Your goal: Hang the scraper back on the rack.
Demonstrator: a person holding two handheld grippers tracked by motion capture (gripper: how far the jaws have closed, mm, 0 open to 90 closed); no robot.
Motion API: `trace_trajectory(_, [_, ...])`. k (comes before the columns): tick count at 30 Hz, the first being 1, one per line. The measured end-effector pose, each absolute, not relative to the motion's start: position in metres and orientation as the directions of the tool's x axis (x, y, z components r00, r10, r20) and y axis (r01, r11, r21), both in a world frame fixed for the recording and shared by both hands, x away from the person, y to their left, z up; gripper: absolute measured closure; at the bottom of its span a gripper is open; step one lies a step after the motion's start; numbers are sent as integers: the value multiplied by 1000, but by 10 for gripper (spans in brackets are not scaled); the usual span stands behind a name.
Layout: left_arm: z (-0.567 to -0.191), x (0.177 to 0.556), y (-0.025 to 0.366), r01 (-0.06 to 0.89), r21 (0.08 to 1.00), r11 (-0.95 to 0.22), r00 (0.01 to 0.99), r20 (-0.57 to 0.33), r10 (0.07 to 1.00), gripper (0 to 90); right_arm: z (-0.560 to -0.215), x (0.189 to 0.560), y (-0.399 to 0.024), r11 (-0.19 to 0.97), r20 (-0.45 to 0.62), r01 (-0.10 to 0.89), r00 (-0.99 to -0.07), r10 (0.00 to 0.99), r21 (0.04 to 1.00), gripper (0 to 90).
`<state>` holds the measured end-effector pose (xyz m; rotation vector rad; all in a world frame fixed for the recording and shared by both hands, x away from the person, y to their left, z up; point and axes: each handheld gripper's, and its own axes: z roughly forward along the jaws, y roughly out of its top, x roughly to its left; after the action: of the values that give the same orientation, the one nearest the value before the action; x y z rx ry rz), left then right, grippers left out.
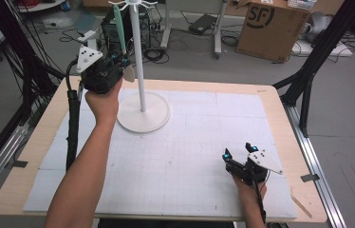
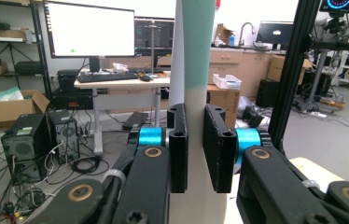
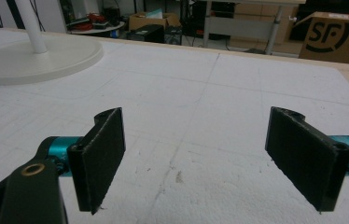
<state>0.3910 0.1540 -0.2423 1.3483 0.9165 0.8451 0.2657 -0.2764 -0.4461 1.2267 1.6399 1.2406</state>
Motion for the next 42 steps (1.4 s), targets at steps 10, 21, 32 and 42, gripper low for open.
trace_trajectory(10, [-243, 393, 155, 25, 999, 47, 412, -53, 910, 806, -446, 266, -276, 78, -4, 257, -278, 960, 963, 191])
trace_trajectory(21, [-244, 396, 157, 38, 998, 58, 409, -69, 910, 806, -446, 266, -276, 80, -5, 256, -279, 960, 963, 191])
trace_trajectory(32, [-244, 400, 153, 56, 997, 54, 423, -73, 903, 806, -446, 266, -276, 75, 0, 259, -277, 961, 963, 191])
trace_trajectory(42, [-245, 400, 153, 61, 997, 46, 421, -67, 905, 777, -446, 266, -276, 80, -5, 256, -280, 960, 963, 191])
